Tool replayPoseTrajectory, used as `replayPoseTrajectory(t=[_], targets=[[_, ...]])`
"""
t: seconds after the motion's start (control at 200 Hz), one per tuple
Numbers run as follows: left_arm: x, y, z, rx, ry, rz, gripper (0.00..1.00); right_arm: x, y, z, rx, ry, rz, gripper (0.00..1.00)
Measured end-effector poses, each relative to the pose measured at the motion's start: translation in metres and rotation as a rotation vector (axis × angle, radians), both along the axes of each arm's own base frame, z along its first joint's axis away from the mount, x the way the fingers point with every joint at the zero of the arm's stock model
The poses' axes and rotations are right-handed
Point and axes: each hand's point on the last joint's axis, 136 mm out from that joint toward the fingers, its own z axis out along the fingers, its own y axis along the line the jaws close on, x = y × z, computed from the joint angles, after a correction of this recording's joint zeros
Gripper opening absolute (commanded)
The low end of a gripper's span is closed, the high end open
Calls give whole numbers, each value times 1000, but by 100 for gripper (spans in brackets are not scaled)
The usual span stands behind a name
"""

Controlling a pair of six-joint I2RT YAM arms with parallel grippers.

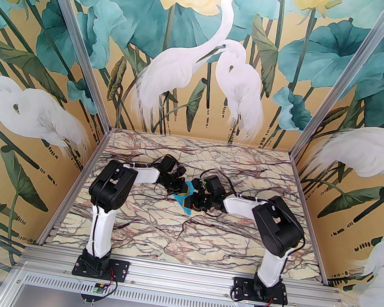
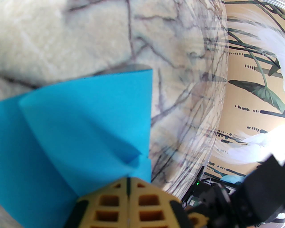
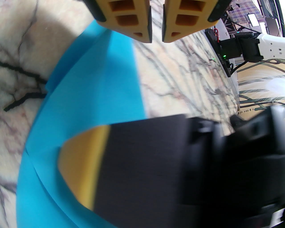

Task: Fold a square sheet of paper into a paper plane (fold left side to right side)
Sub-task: Fourth fold the wing at the center of the table.

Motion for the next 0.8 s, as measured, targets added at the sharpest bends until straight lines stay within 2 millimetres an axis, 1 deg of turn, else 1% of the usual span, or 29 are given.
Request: replayPoseTrajectory(t=[0.32,0.57,0.8], targets=[[0,0,0,0,0,0,0,-1,0,-2,-1,7,2,18],[0,0,0,1,0,1,0,-13,-3,-17,-19,46,16,18],[0,0,0,1,0,1,0,-16,-5,-20,-26,56,17,18]])
